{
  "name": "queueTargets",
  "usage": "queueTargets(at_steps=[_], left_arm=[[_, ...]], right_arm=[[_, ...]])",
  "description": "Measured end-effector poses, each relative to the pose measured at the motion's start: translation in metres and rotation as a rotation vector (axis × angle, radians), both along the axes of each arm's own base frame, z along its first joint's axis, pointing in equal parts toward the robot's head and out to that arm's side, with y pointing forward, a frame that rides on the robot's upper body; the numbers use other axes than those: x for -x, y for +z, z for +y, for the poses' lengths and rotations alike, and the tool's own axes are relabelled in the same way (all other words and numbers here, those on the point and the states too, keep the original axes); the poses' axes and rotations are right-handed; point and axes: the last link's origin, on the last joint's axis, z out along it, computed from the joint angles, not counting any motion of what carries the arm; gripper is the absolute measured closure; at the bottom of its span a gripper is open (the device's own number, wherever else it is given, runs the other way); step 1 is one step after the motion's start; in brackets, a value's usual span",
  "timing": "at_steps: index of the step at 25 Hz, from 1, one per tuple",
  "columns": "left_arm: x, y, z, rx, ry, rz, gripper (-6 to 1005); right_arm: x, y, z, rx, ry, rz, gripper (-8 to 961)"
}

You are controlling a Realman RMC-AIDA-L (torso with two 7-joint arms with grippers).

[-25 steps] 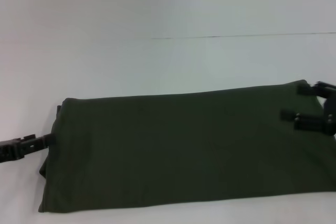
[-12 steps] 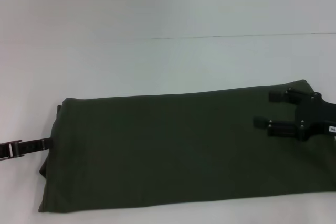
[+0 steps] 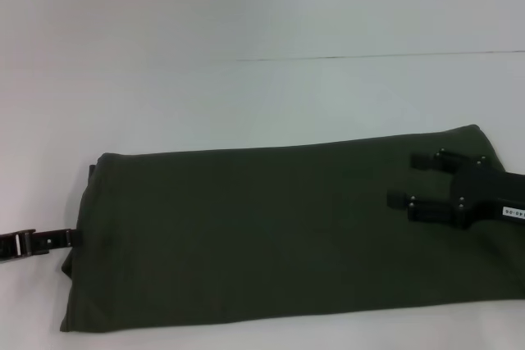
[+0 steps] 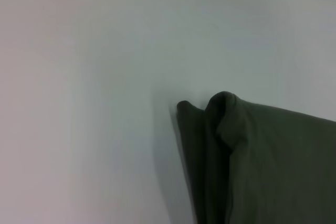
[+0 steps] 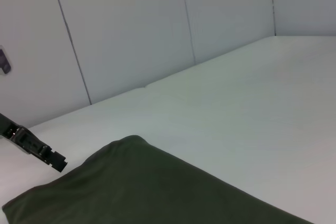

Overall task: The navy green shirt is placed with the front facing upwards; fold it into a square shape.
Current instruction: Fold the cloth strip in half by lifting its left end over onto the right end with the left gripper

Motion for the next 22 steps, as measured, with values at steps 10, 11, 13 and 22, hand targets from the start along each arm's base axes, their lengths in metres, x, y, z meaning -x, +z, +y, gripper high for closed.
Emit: queueTargets(at_steps=[10,11,13,22], left_arm=[[0.0,-0.008,0.0,0.025,-0.02,-0.002,236],[0.0,-0.008,0.001,0.025,-0.021,-0.002,236],[0.001,-0.009,0.001,0.025,-0.021,-0.001,236],[0.002,-0.011,-0.001,0.029,-0.028,0.001,238]], right_arm=[[0.002,-0.002,0.001,0.001,0.0,0.009,49],[0.002,-0.002,0.001,0.002,-0.001,0.011,49],[0.002,-0.003,0.001,0.0,-0.005,0.016,48],[0.001,-0.003,0.003,-0.008,-0.011,0.016,49]])
